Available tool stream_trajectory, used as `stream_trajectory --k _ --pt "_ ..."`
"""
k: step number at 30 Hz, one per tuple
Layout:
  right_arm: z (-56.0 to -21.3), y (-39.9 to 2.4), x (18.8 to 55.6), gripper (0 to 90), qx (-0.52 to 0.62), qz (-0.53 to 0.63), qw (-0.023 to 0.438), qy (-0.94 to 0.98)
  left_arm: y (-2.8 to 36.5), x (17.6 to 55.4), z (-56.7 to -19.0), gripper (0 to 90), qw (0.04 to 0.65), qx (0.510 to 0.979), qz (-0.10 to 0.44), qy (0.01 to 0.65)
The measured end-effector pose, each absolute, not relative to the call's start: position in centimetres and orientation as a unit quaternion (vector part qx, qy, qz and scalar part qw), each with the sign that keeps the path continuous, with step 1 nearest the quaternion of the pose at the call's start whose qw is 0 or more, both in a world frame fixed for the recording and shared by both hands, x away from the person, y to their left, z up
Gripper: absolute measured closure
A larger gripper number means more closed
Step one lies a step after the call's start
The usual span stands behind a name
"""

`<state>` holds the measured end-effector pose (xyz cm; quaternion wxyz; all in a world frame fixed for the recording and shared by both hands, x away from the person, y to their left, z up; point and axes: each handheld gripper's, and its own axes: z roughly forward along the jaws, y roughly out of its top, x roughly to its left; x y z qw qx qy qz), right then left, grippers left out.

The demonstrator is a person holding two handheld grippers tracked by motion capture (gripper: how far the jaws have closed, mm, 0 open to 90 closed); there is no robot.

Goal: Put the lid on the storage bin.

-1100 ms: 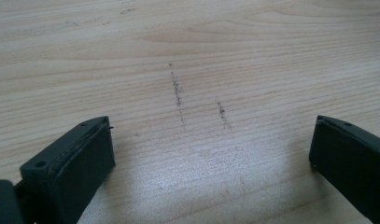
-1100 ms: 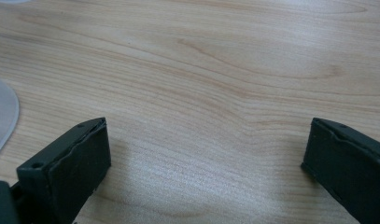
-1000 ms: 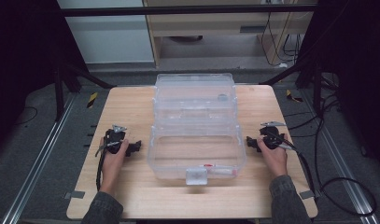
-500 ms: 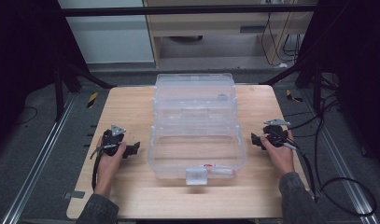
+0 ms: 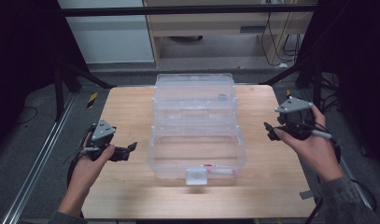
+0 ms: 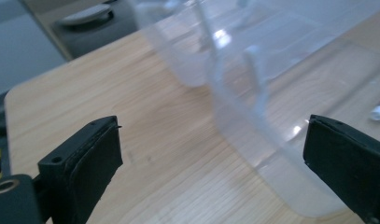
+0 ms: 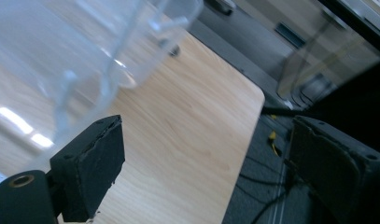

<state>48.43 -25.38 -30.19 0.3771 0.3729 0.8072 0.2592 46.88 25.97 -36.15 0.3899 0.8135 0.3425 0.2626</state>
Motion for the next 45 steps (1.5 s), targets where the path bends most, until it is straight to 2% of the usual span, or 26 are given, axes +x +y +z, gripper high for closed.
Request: stream_trajectory --k 2,3,6,7,9,11,14,16,17,22,29,34,45 --pt "-29.4 -24.8 49.1 13.9 0.365 0.257 0.376 0.812 25.2 47.0 -35.5 3.3 0.387 0.82 0.271 0.322" --pt "-28.1 -23.5 51.1 16.8 0.337 0.25 0.372 0.828 24.1 47.2 -34.5 3.2 0.385 0.828 0.274 0.3" --pt "-27.3 -22.4 52.8 19.8 0.323 0.244 0.363 0.839 23.0 47.5 -33.9 3.2 0.378 0.84 0.265 0.285" --pt "-26.7 -21.1 54.9 28.5 0.303 0.24 0.35 0.853 22.2 48.0 -33.8 3.2 0.373 0.851 0.242 0.281" --pt "-26.6 -20.1 56.2 33.5 0.292 0.236 0.336 0.864 21.8 48.1 -33.8 3.4 0.373 0.852 0.235 0.282" --pt "-26.5 -19.1 57.2 44.4 0.272 0.236 0.321 0.876 20.8 47.8 -33.9 3.4 0.371 0.864 0.216 0.264" --pt "-26.4 -17.8 57.9 54.1 0.244 0.235 0.303 0.891 20.3 47.2 -33.8 3.4 0.355 0.884 0.2 0.23" --pt "-26.4 -17.4 58.1 55.7 0.236 0.235 0.298 0.895 20.2 47.1 -33.8 3.5 0.355 0.886 0.196 0.225" --pt "-26.3 -16.5 58.4 59.6 0.218 0.241 0.282 0.903 20.3 47.1 -33.8 3.8 0.356 0.887 0.189 0.226" --pt "-27.2 -14.5 59.1 58.7 0.172 0.224 0.249 0.927 19.3 47.5 -34.6 4.6 0.352 0.899 0.155 0.208" --pt "-29.5 -13.3 59.9 58.3 0.135 0.179 0.217 0.95 17.2 47.5 -35.8 4.6 0.329 0.918 0.139 0.171" --pt "-30.1 -12.9 60.3 63.7 0.112 0.161 0.206 0.959 16.6 47.2 -37.4 6.2 0.306 0.931 0.119 0.161" --pt "-30.0 -12.0 60.8 73.7 0.082 0.136 0.197 0.967 16.2 47.2 -38.4 12.5 0.279 0.946 0.092 0.14"
